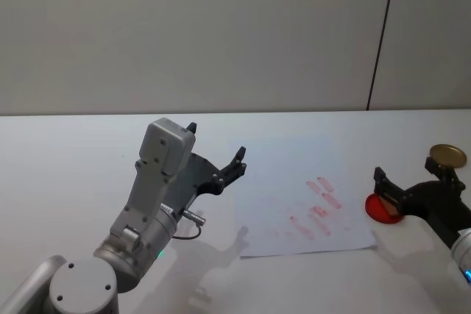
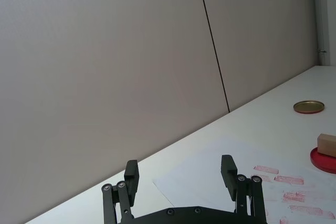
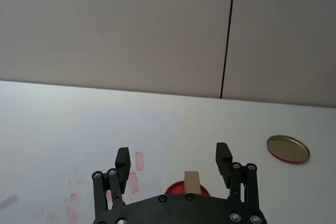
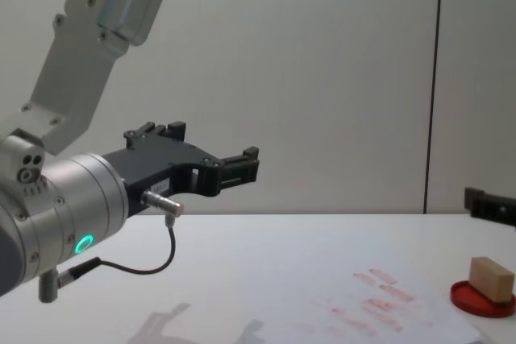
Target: Use the one hand to pick up the stamp and affix it onto the A4 paper.
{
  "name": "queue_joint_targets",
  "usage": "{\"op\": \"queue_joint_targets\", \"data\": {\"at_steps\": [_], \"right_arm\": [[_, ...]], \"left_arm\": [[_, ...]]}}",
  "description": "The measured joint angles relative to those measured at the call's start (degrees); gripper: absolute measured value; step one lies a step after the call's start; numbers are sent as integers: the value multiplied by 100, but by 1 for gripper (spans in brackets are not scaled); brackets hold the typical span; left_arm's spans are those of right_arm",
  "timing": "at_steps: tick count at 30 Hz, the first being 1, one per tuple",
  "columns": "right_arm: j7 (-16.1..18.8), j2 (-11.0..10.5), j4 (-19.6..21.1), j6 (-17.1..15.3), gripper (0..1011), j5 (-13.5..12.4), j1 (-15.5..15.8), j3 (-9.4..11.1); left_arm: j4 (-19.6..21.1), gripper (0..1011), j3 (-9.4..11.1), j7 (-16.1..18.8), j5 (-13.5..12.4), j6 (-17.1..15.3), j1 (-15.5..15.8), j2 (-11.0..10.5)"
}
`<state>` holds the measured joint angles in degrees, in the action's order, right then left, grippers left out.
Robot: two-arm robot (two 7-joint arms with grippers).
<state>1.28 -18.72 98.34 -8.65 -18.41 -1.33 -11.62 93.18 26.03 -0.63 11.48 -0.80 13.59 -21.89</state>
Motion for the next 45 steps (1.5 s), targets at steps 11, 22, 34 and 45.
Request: {"op": "queue_joint_targets", "data": {"at_steps": [11,22,34,45], "right_arm": [[-288,71,-94,-768,1001,-97,-138,56],[-420,129,-123,-1321,1001,-155,-319,110],[-378,191,-298,-1846,1001,-204,-632,180],[-184,284,-703,-2147,1001,-222,-949,192]], "left_arm": [[0,993,0,0,0,0,0,0],[0,993,0,0,0,0,0,0],[0,993,0,0,0,0,0,0],[0,993,0,0,0,0,0,0]]}}
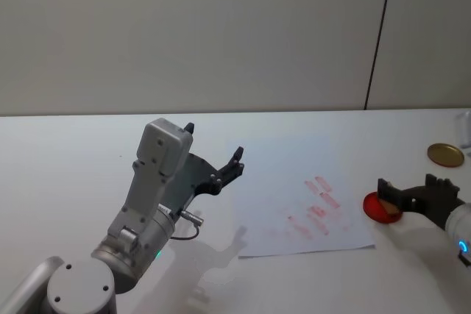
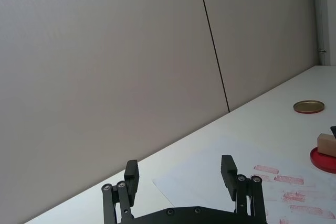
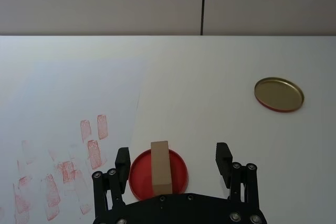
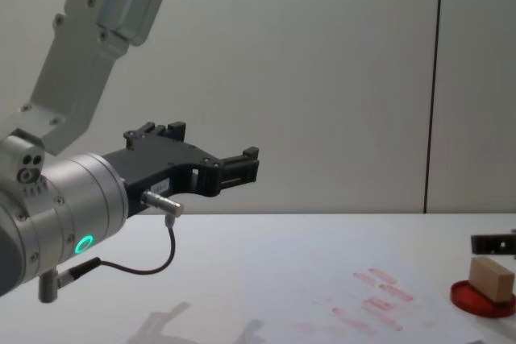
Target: Use the one hand to pick up the stamp and affix it onto the A4 paper.
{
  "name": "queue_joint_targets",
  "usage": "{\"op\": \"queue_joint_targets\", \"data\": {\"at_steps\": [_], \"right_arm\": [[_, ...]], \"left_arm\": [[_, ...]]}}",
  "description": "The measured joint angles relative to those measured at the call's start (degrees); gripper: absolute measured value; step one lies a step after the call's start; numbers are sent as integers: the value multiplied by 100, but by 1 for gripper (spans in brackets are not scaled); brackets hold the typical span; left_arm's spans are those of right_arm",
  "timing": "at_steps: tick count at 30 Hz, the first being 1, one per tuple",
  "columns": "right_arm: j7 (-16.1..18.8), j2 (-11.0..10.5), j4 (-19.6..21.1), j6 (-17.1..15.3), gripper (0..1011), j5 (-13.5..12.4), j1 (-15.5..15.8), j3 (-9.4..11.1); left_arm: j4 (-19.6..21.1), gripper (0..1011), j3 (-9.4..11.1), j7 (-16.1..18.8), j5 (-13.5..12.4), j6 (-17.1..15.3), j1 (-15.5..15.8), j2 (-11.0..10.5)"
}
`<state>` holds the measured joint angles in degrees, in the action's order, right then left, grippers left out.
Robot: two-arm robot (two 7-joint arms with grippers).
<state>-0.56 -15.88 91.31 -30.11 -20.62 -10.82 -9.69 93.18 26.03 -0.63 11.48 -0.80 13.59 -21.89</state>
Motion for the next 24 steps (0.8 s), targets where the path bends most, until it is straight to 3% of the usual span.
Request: {"op": "queue_joint_targets", "data": {"at_steps": [6,9,18,20,24], "right_arm": [[143,82,-299,-105,998,5,-173,-36],[193,116,-410,-121,950,15,-232,-53],[288,183,-611,-145,705,79,-341,-98],[292,192,-630,-151,603,96,-352,-105],[291,208,-654,-167,535,141,-372,-116]], "left_arm": [[0,993,0,0,0,0,0,0],[0,993,0,0,0,0,0,0],[0,993,0,0,0,0,0,0],[0,993,0,0,0,0,0,0],[0,993,0,0,0,0,0,0]]}}
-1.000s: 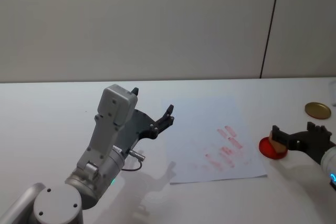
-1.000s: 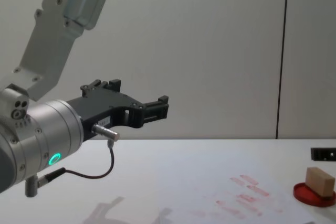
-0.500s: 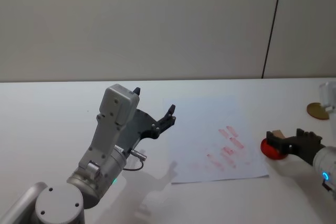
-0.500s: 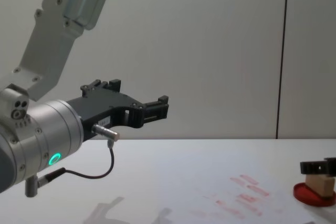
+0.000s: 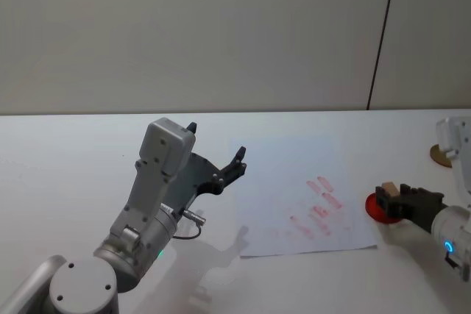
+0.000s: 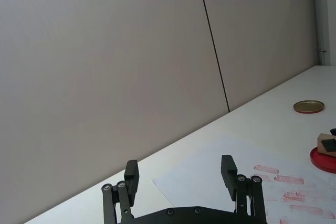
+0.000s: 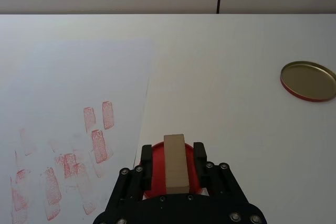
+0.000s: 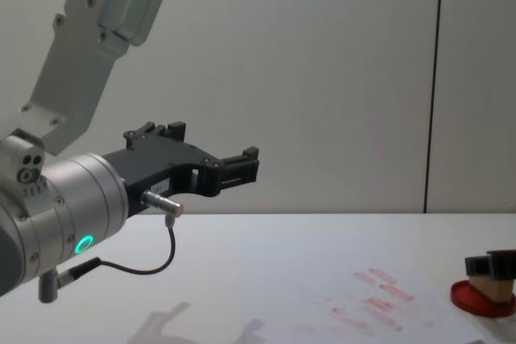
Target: Use the one hand to pick up the stamp and affix it onto the A4 paper.
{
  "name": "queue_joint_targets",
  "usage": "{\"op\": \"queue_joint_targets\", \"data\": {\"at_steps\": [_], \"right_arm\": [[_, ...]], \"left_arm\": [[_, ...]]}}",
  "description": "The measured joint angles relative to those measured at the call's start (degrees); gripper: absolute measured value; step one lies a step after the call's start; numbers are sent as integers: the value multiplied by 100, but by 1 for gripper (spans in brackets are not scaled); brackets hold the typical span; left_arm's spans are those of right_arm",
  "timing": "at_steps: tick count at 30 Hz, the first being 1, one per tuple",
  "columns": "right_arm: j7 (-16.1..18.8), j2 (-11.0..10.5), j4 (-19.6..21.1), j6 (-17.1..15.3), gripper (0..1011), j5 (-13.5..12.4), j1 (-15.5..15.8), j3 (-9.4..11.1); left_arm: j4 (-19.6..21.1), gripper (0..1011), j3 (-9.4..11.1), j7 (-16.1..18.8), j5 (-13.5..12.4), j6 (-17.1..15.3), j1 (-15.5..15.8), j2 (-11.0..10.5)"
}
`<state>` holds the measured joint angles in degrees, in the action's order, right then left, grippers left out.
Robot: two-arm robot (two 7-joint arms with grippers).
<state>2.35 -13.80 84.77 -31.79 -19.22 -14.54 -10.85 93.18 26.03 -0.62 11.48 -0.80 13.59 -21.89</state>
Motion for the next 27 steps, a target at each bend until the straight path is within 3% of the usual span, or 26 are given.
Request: {"op": "queue_joint_targets", "data": {"at_steps": [1,7,10,27], "right_arm": [[-6,5,-4,-8,464,18,-4,-5],[-67,18,-8,-60,260,111,-13,-17],[-90,22,-8,-94,216,150,-16,-22],[-200,86,-101,-501,216,420,-132,-58]], "left_arm": [[0,993,0,0,0,0,0,0],[0,993,0,0,0,0,0,0],[0,993,0,0,0,0,0,0],[0,993,0,0,0,0,0,0]]}}
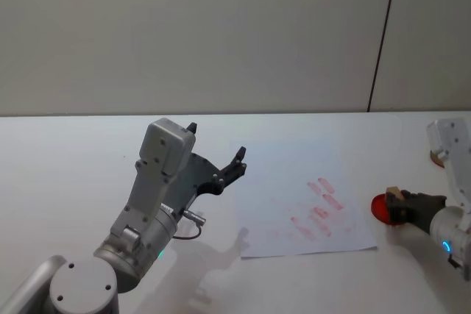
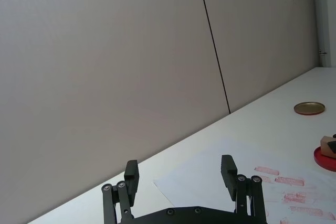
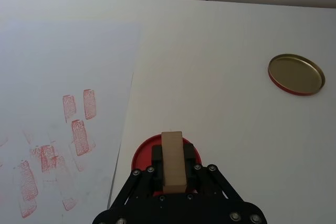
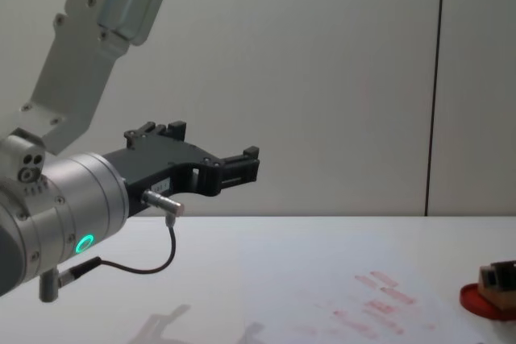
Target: Use the one hand to pick up the stamp and affix it onto the A4 paper.
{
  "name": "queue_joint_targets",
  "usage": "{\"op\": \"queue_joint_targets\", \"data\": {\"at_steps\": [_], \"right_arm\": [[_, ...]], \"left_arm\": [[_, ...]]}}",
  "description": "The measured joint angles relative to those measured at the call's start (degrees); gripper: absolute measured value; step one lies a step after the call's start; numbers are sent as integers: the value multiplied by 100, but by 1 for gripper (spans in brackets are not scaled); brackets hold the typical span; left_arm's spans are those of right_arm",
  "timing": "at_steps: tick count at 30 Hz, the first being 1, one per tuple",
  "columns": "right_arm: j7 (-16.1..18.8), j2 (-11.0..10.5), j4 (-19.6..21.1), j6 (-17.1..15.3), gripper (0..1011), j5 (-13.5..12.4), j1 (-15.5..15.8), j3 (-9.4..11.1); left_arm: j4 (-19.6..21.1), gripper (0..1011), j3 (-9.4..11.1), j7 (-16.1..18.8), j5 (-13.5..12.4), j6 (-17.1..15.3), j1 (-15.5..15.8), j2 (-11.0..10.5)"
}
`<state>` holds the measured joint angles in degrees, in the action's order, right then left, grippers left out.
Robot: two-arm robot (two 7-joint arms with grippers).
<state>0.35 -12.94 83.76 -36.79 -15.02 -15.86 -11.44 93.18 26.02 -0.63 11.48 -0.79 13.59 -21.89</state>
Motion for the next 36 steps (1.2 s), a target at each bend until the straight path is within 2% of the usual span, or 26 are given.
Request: {"op": "queue_joint_targets", "data": {"at_steps": [15,22,27,36], "right_arm": [[81,50,-126,-80,216,105,-82,-4],[110,47,96,-96,216,165,-61,-23],[159,44,406,-66,216,236,-73,-22],[352,117,789,-9,216,441,-194,-101]], "left_arm": [[0,993,0,0,0,0,0,0],[0,993,0,0,0,0,0,0],[0,993,0,0,0,0,0,0],[0,993,0,0,0,0,0,0]]}}
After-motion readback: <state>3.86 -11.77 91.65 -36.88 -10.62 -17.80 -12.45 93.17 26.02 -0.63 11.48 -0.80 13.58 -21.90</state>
